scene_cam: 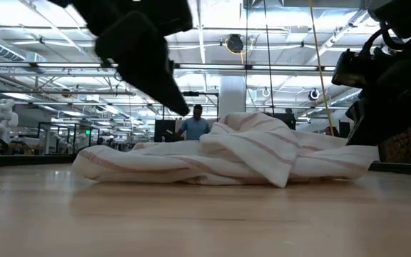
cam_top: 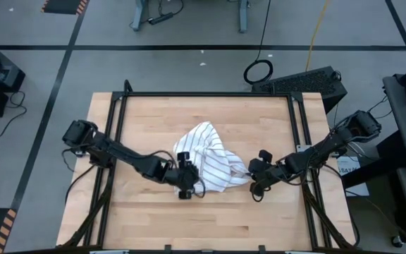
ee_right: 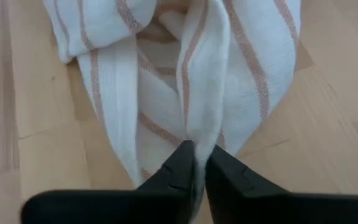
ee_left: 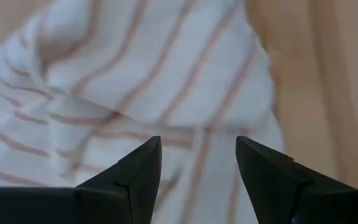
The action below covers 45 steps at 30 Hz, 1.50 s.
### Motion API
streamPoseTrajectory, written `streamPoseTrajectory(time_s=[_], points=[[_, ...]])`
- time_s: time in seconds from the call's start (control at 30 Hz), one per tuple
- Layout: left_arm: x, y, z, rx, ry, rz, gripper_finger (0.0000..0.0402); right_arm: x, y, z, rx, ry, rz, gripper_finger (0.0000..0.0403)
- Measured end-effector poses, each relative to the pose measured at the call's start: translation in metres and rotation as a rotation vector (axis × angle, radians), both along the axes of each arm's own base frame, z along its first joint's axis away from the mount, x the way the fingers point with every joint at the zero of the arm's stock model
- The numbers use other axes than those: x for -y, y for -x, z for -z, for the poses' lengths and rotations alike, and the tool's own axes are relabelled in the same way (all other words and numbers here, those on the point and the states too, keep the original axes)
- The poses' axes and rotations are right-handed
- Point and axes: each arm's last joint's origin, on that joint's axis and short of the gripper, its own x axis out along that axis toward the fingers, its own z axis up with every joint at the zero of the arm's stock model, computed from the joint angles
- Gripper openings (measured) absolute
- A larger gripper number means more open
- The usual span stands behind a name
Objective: Roll towel
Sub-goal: Roll the white towel
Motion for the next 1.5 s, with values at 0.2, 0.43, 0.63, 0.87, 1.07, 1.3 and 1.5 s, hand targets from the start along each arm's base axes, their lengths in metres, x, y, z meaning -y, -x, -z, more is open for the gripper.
streamPoseTrajectory(time_s=[0.2, 0.43, 0.63, 0.87, 1.07, 1.3, 1.5], points=[[0.008, 0.017, 0.018, -0.030, 0.014, -0.073, 0.0212, 0.000, 0.001, -0.004, 0.017, -0.010, -0.001, 0.0114], [0.006, 0.035, 0.044, -0.027, -0.003, -0.143, 0.0212, -0.010, -0.014, -0.022, 0.249, -0.039, -0.098, 0.0198], [0.007, 0.041, 0.055, -0.045, 0.047, -0.040, 0.0179, -0.025, -0.036, -0.026, 0.472, -0.009, -0.206, 0.0221], [0.029, 0.039, 0.048, 0.050, 0.043, 0.158, 0.0043, -0.039, -0.045, 0.003, 0.371, 0.134, -0.341, 0.0211], [0.038, 0.035, 0.041, 0.129, 0.096, 0.232, 0.0015, -0.058, -0.051, 0.011, 0.315, 0.383, -0.541, 0.0209], [0.027, 0.024, 0.033, 0.256, 0.035, 0.097, 0.0020, -0.060, -0.067, 0.020, 0.249, 0.610, -0.569, 0.0216], [0.018, 0.017, 0.028, 0.321, 0.057, 0.060, 0.0021, -0.054, -0.079, 0.027, 0.207, 0.669, -0.498, 0.0152]])
